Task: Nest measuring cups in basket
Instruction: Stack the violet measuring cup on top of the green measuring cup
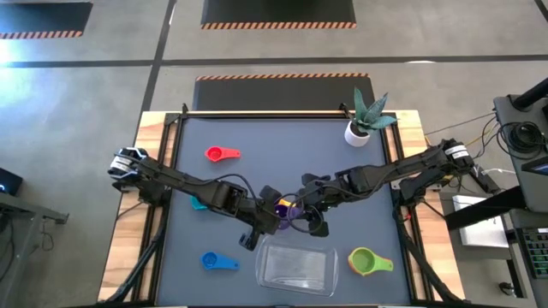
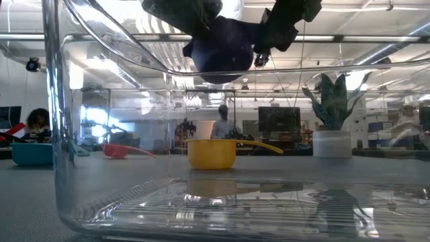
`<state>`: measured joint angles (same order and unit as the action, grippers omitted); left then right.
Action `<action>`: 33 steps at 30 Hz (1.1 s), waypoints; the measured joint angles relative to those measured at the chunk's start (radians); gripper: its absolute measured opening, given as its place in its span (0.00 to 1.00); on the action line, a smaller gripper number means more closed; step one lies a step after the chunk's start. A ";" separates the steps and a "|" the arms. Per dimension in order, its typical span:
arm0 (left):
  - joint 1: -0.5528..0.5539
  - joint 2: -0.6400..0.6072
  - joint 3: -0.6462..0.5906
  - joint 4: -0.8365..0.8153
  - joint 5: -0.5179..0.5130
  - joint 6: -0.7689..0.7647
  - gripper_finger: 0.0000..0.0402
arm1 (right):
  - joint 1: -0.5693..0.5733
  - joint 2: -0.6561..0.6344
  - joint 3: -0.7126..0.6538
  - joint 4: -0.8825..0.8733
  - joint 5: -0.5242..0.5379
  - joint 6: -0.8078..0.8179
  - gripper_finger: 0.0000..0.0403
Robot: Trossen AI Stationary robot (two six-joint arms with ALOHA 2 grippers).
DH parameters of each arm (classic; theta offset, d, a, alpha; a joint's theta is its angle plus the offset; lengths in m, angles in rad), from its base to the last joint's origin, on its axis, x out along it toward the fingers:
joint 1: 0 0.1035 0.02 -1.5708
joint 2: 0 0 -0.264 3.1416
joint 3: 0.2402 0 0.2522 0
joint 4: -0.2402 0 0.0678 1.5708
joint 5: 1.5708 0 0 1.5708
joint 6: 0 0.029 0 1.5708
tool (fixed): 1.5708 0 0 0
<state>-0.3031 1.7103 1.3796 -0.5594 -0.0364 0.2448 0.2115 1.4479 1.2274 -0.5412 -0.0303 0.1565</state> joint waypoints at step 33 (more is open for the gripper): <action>0.025 -0.002 0.000 -0.051 -0.004 -0.097 0.31 | 0.000 -0.003 0.000 -0.124 0.060 0.003 0.05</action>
<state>-0.2783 1.7081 1.3792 -0.6105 -0.0402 0.1474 0.2111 1.4452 1.2274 -0.6655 0.0292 0.1597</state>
